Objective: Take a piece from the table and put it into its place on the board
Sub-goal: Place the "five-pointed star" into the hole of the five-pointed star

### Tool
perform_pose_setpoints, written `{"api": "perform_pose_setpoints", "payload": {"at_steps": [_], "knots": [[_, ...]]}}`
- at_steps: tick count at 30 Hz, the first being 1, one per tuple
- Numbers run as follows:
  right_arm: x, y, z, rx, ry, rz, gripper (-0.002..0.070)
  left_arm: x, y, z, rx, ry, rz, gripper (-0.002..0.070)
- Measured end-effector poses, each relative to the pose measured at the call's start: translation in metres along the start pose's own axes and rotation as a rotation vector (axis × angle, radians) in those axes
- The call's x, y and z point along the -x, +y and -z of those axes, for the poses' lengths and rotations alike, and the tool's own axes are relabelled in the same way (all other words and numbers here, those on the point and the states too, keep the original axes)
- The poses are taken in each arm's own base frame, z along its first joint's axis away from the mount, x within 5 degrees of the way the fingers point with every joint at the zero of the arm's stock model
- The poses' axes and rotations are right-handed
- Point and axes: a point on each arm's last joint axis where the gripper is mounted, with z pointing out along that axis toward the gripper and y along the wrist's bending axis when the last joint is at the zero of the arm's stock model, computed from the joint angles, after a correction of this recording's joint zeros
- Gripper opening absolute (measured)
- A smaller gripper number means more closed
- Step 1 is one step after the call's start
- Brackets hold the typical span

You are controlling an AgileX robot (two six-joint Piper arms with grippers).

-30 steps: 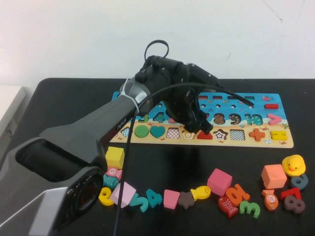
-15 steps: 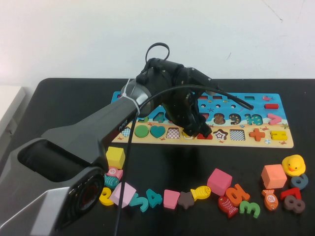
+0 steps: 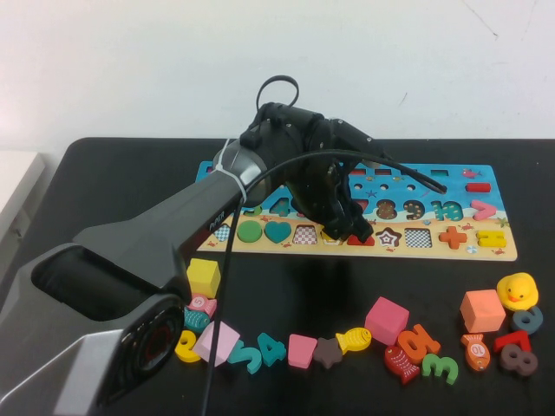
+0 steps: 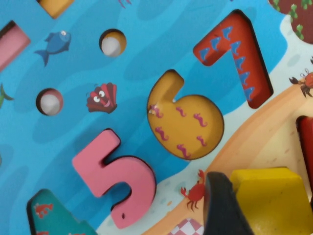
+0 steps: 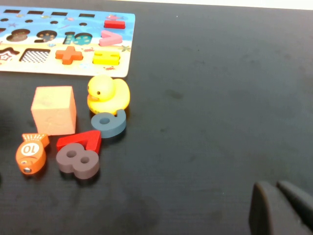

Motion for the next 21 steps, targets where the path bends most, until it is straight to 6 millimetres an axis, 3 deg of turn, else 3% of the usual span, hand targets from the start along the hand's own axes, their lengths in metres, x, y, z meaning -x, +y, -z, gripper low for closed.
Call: {"api": "perform_pose_setpoints", "payload": {"at_steps": [21], "knots": [[0.0, 0.0, 0.0, 0.0, 0.0, 0.0, 0.0018, -0.0024, 0.0002, -0.0075, -0.002, 0.017, -0.002, 0.0338]]}}
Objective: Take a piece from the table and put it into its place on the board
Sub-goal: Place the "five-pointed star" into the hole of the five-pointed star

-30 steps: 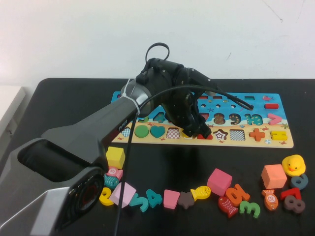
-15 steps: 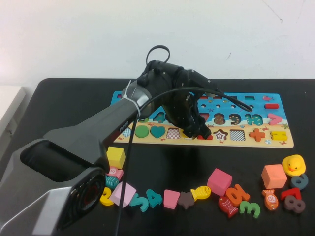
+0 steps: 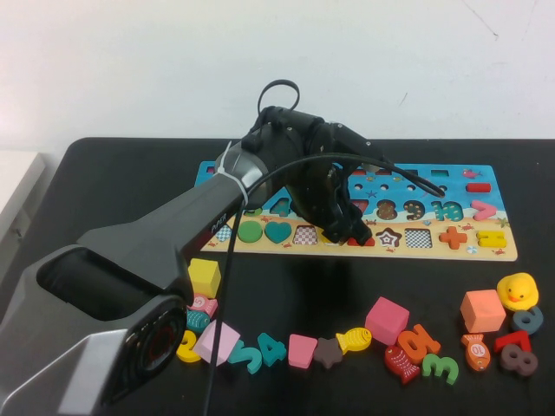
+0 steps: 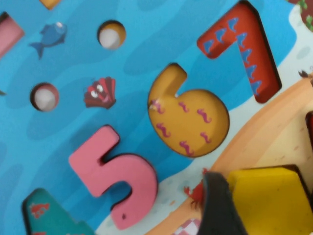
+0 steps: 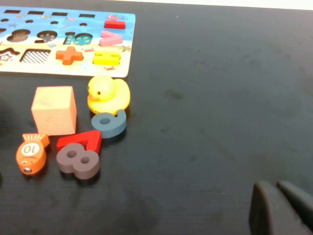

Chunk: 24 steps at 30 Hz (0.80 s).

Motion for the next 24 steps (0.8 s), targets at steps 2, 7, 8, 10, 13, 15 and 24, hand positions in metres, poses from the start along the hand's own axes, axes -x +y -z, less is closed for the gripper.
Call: {"api": "perform_pose_setpoints", "payload": {"at_steps": [2, 7, 8, 10, 13, 15, 24], "knots": [[0.0, 0.0, 0.0, 0.0, 0.0, 0.0, 0.0018, -0.001, 0.0, 0.0, 0.001, 0.005, -0.001, 0.0384], [0.0, 0.0, 0.0, 0.0, 0.0, 0.0, 0.0019, 0.0, 0.0, 0.001, 0.001, 0.005, -0.016, 0.0497], [0.0, 0.0, 0.0, 0.0, 0.0, 0.0, 0.0019, 0.0, 0.0, 0.002, 0.001, 0.005, -0.019, 0.0503], [0.0, 0.0, 0.0, 0.0, 0.0, 0.0, 0.0018, -0.001, 0.0, 0.003, -0.001, 0.012, -0.026, 0.051], [0.0, 0.0, 0.0, 0.0, 0.0, 0.0, 0.0019, 0.0, -0.001, 0.007, -0.005, 0.023, -0.033, 0.0514], [0.0, 0.0, 0.0, 0.0, 0.0, 0.0, 0.0019, 0.002, -0.001, 0.012, -0.01, 0.025, -0.035, 0.0515], [0.0, 0.0, 0.0, 0.0, 0.0, 0.0, 0.0018, 0.013, 0.0, 0.039, 0.0, 0.019, -0.034, 0.044]]}}
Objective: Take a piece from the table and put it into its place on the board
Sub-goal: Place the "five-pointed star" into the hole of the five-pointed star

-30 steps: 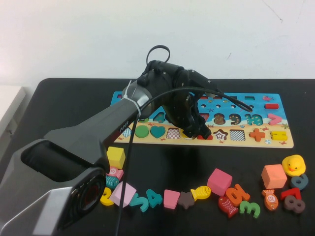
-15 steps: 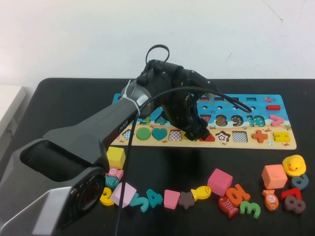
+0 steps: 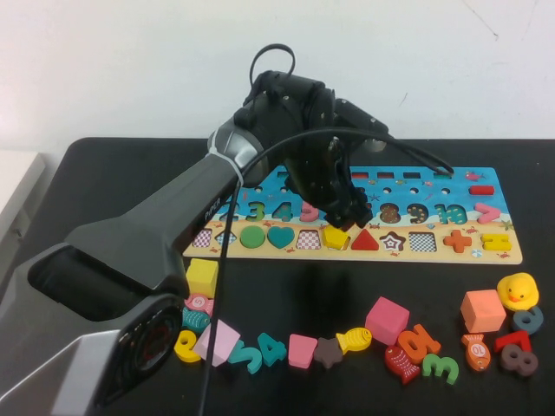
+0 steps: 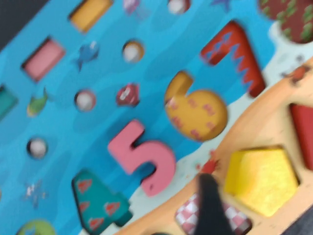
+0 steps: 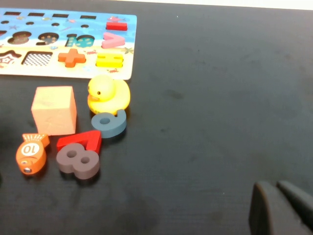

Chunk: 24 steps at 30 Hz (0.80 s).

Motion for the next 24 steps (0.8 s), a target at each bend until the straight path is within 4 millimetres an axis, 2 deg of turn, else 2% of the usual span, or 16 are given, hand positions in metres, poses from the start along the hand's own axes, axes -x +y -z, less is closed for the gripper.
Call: {"api": "perform_pose_setpoints", "payload": {"at_steps": [3, 5, 8, 14, 18, 24], "knots": [[0.0, 0.0, 0.0, 0.0, 0.0, 0.0, 0.0019, -0.001, 0.002, 0.0, 0.026, 0.015, 0.041, 0.0281], [0.0, 0.0, 0.0, 0.0, 0.0, 0.0, 0.0018, -0.002, 0.007, 0.0, 0.039, 0.017, 0.062, 0.0132], [0.0, 0.0, 0.0, 0.0, 0.0, 0.0, 0.0018, -0.004, 0.013, 0.001, 0.055, 0.018, 0.08, 0.0036], [0.0, 0.0, 0.0, 0.0, 0.0, 0.0, 0.0018, -0.01, 0.023, -0.012, 0.041, 0.04, 0.121, 0.0003], [0.0, 0.0, 0.0, 0.0, 0.0, 0.0, 0.0018, -0.013, 0.019, -0.023, -0.021, 0.051, 0.154, 0.0], [0.0, 0.0, 0.0, 0.0, 0.0, 0.0, 0.0018, -0.011, 0.011, -0.023, -0.056, 0.046, 0.146, 0.0]]}}
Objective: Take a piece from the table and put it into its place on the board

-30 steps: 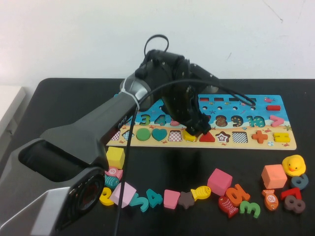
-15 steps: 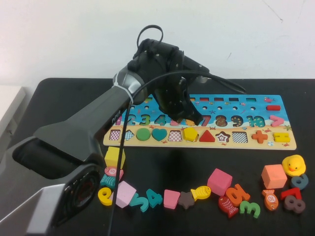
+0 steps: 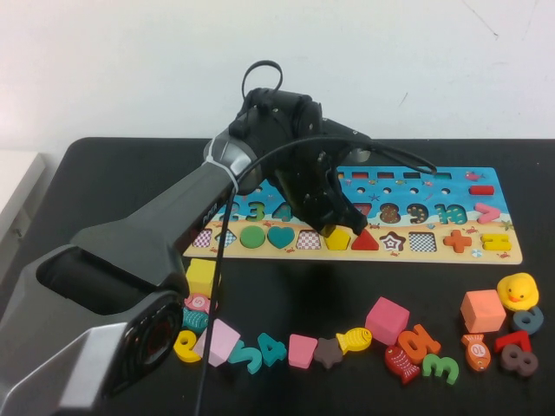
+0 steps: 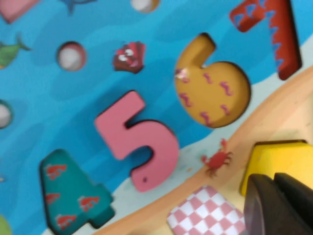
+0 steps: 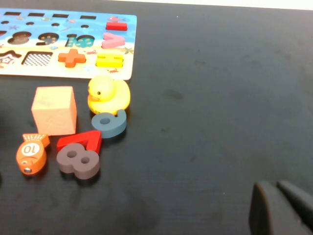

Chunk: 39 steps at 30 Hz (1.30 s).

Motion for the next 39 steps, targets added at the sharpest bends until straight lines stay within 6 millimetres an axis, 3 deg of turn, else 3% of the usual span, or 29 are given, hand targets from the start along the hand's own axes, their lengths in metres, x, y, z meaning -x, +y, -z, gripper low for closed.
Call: {"api": "perform_pose_setpoints", "payload": {"at_steps": [15, 20, 27, 29, 32, 34, 39], "knots": [[0.0, 0.0, 0.0, 0.0, 0.0, 0.0, 0.0018, 0.005, -0.003, 0.008, -0.023, -0.031, -0.02, 0.0], [0.0, 0.0, 0.0, 0.0, 0.0, 0.0, 0.0019, 0.0, -0.004, -0.007, -0.045, 0.002, -0.023, 0.0], [0.0, 0.0, 0.0, 0.0, 0.0, 0.0, 0.0018, 0.002, -0.005, 0.002, -0.045, 0.002, -0.031, 0.0], [0.0, 0.0, 0.0, 0.0, 0.0, 0.0, 0.0018, 0.006, -0.006, 0.018, -0.034, -0.025, -0.039, 0.0], [0.0, 0.0, 0.0, 0.0, 0.0, 0.0, 0.0018, 0.014, -0.007, 0.059, 0.01, -0.103, -0.07, 0.0], [0.0, 0.0, 0.0, 0.0, 0.0, 0.0, 0.0018, 0.019, -0.007, 0.097, 0.07, -0.171, -0.098, 0.0], [0.0, 0.0, 0.0, 0.0, 0.0, 0.0, 0.0018, 0.016, -0.012, 0.22, 0.237, -0.373, -0.143, 0.0]]}}
